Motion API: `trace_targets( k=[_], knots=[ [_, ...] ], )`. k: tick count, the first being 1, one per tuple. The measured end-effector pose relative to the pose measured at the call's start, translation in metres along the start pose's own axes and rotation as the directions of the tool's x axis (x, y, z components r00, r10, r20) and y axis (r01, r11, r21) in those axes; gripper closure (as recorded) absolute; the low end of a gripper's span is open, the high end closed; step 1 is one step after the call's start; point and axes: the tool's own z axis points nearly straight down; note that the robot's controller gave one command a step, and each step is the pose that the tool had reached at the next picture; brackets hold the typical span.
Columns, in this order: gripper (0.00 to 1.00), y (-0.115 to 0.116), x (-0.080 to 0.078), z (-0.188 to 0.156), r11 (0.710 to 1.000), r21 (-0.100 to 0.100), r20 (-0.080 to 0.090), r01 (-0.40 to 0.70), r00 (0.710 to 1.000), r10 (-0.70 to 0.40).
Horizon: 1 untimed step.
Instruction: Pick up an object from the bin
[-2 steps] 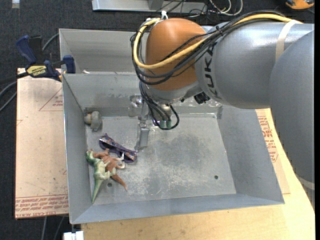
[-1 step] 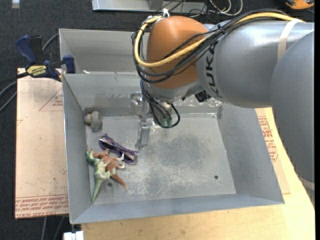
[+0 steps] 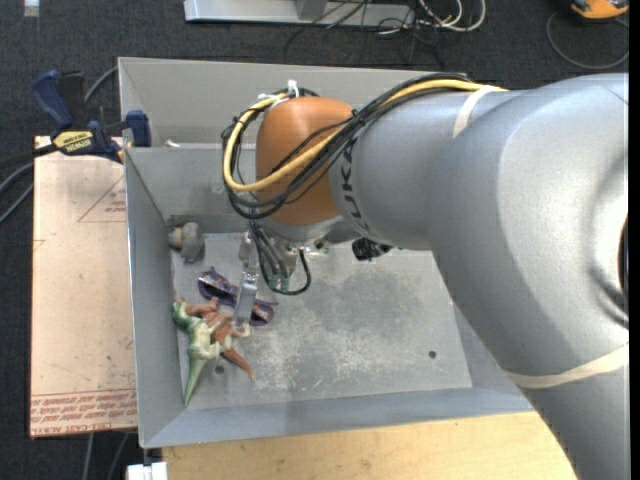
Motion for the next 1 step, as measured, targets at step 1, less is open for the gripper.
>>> trace_targets(
  k=[1],
  knots=[
    [0.00, 0.0380, 0.0844, -0.0441, 0.919, 0.001, 0.002, 0.395, 0.919, -0.395]
  ],
)
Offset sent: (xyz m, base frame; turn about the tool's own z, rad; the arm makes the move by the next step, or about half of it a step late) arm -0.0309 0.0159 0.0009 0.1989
